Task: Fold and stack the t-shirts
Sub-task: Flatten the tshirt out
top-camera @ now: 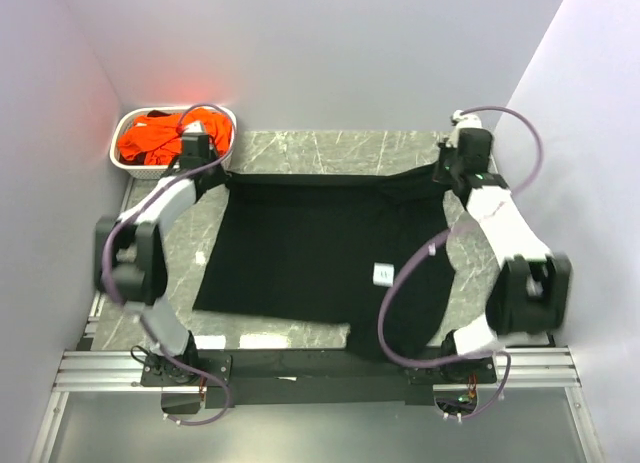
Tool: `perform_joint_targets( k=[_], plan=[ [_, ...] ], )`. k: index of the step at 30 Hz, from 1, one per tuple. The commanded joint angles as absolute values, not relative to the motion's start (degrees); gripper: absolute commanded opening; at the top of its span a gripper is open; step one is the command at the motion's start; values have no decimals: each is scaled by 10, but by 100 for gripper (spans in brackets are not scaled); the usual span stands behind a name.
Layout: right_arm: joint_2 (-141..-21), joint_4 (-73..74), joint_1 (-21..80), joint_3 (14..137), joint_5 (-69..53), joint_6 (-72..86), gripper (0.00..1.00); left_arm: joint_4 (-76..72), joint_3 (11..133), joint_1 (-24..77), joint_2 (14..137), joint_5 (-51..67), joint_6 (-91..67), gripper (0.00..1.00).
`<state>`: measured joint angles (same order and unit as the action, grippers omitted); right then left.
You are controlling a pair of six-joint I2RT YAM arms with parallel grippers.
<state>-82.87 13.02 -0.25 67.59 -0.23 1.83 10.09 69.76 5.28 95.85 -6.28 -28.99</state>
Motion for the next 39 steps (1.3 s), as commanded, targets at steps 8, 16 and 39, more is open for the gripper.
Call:
perform_joint_targets(
  k=[8, 16, 39],
  plan=[
    [-1098, 103, -3, 909, -37, -4, 0, 60, 937, 24, 1205, -18, -272, 0],
    [-1143, 203, -3, 981, -33, 30, 0, 96, 992, 7, 1255, 3, -277, 0],
    [-1029, 427, -25, 999, -77, 125, 0, 224, 983, 2, 1153, 2, -295, 1]
  ],
)
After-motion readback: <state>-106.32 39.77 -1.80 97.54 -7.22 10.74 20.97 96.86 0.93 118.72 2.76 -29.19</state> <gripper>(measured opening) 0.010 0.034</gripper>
